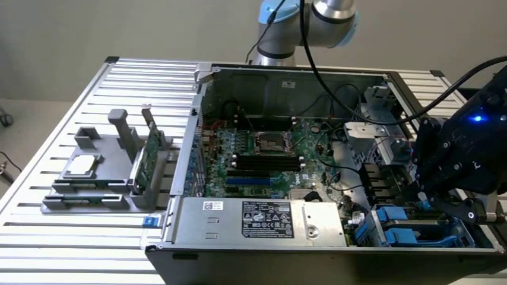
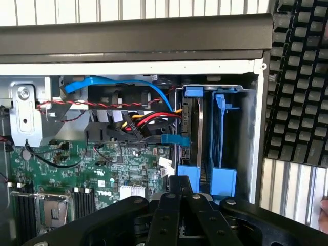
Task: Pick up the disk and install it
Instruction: 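Insert the second disk wire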
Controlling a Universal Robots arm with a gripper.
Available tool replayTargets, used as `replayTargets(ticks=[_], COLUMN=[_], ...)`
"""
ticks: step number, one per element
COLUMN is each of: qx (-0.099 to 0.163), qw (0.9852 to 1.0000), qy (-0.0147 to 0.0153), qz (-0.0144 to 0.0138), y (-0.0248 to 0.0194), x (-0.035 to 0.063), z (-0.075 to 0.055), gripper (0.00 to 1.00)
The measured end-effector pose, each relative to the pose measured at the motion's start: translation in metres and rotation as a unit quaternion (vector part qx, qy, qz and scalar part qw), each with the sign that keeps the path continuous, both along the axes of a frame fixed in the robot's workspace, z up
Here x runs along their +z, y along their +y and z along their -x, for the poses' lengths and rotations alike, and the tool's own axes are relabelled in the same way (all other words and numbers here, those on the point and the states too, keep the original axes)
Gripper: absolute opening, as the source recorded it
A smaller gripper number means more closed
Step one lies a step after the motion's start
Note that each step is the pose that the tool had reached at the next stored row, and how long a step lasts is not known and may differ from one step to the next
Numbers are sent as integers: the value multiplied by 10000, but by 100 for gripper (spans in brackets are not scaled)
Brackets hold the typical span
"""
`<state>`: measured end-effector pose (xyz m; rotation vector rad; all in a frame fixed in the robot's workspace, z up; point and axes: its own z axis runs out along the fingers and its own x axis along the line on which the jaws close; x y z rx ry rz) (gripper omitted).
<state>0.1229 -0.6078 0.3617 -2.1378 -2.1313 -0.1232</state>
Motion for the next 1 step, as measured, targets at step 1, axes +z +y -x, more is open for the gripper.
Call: replayTargets(ticks=[1], qx=[0], qw=[10000], qy=[0], qz=[0], y=[0], x=[0], z=[0], gripper=[11])
